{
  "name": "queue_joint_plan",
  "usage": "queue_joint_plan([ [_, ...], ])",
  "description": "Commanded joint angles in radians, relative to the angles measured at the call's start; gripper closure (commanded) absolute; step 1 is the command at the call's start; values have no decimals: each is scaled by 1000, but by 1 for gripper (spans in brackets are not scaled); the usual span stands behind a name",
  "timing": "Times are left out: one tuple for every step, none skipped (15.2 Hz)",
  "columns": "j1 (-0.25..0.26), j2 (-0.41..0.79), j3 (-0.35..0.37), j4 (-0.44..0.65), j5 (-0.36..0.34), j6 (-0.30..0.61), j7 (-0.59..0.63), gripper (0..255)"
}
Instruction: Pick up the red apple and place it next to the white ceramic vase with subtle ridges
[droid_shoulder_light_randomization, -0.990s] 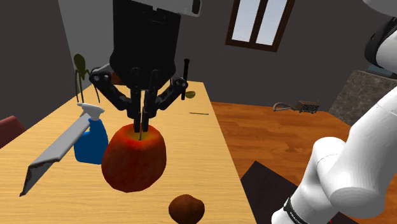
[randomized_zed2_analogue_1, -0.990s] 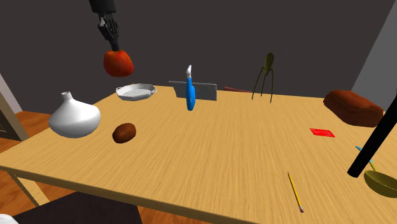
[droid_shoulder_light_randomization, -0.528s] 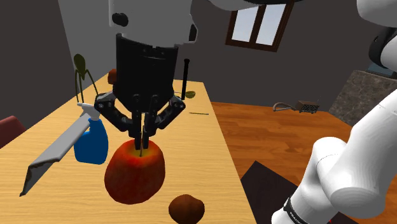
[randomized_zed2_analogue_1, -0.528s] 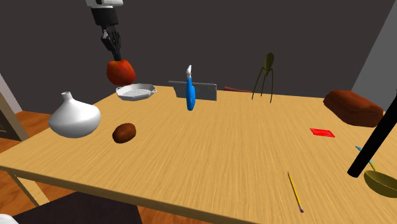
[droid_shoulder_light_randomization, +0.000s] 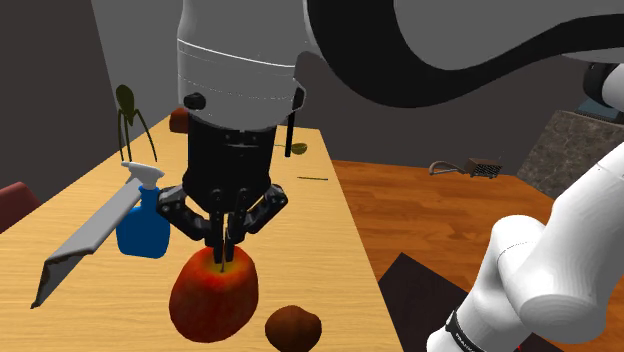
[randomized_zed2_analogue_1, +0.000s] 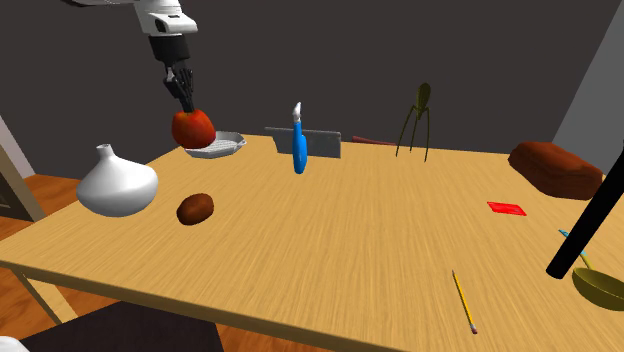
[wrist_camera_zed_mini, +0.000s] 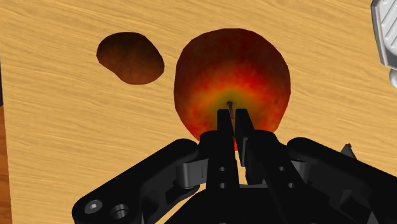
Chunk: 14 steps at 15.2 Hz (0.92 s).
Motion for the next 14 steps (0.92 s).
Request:
queue_joint_plan([
  [0, 0, 0, -26, 1, 26, -2, 255],
  [1, 0, 1, -39, 1, 40, -2, 255],
  [1, 1, 2, -52, 1, 53, -2, 255],
  [2, 2, 3, -64, 1, 66, -2, 255],
  [2, 3, 4, -77, 1, 80, -2, 255],
  [2, 5, 6, -89, 1, 93, -2, 255],
  [3, 6, 7, -101, 1, 107, -1, 255],
  [3, 8, 8, -112, 0, 120, -1, 255],
  [3, 11, 9, -124, 0, 134, 0, 255],
  [4, 13, 11, -135, -1, 147, 1, 255],
  [4, 16, 12, -146, -2, 161, 1, 255],
  [4, 19, 13, -157, -3, 174, 2, 255],
  [4, 22, 15, -168, -4, 188, 3, 255],
  [4, 25, 16, -178, -5, 201, 5, 255],
])
